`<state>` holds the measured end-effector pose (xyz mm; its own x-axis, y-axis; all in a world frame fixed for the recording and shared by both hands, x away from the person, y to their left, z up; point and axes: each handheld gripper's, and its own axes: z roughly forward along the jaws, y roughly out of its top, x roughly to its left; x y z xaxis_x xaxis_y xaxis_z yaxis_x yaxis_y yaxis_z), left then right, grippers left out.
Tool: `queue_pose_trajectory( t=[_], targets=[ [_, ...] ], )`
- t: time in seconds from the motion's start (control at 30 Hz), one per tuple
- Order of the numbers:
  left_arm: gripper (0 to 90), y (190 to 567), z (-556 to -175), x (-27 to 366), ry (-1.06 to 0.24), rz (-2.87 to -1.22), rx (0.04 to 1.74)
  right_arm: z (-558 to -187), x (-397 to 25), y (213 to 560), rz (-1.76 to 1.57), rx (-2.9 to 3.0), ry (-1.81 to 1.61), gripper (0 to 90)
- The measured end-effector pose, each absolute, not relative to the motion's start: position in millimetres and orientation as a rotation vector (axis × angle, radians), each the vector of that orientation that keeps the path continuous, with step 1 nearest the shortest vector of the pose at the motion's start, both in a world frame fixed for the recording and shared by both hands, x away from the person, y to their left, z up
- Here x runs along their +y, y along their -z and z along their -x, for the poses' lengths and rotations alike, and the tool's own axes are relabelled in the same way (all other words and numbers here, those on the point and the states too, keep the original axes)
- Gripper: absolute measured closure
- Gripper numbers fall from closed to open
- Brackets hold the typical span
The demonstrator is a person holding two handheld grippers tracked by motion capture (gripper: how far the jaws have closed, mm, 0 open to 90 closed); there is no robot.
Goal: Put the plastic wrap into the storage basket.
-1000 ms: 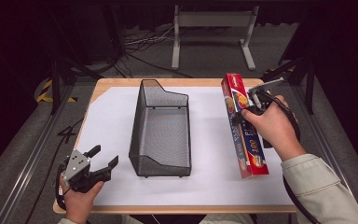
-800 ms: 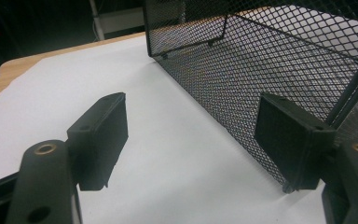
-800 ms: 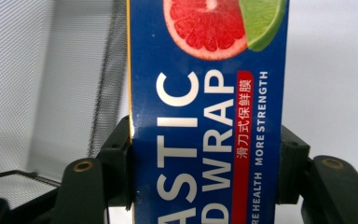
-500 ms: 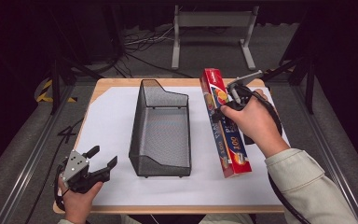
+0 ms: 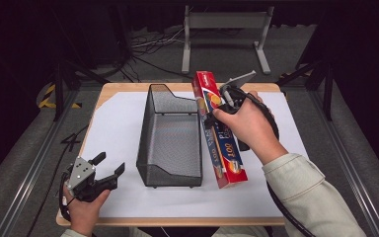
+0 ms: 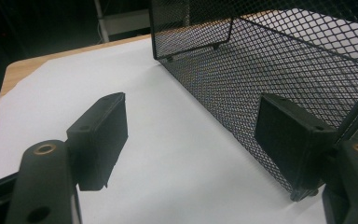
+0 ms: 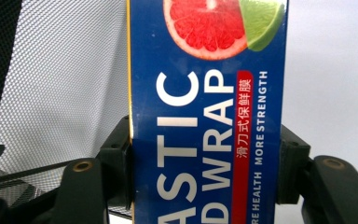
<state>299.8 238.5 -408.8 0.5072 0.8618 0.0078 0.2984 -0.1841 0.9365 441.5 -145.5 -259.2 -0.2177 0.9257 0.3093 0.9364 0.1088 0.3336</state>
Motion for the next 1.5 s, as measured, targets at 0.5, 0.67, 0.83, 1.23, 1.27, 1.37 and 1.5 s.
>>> queue_pose_trajectory(
  t=[0.5, 0.67, 0.83, 1.23, 1.27, 1.37, 1.5],
  targets=[
    [25.6, 409, -296, 243, -0.708, -1.721, 1.002, -448, -106, 260, 1.879, -2.315, 0.713, 39.6],
    [25.6, 410, -293, 246, -0.713, -1.719, 1.011, -451, -97, 262, 1.866, -2.333, 0.692, 39.6],
    [25.6, 409, -291, 247, -0.719, -1.721, 1.011, -454, -89, 265, 1.859, -2.339, 0.683, 39.6],
    [25.6, 410, -294, 245, -0.718, -1.727, 1.006, -458, -72, 278, 1.854, -2.348, 0.669, 39.5],
    [25.7, 410, -294, 245, -0.717, -1.725, 1.004, -457, -70, 280, 1.852, -2.351, 0.66, 39.5],
    [25.7, 410, -294, 245, -0.716, -1.726, 1.002, -458, -68, 284, 1.848, -2.351, 0.649, 39.5],
    [25.7, 410, -294, 245, -0.715, -1.726, 1.001, -460, -65, 292, 1.854, -2.345, 0.631, 39.5]
  ],
)
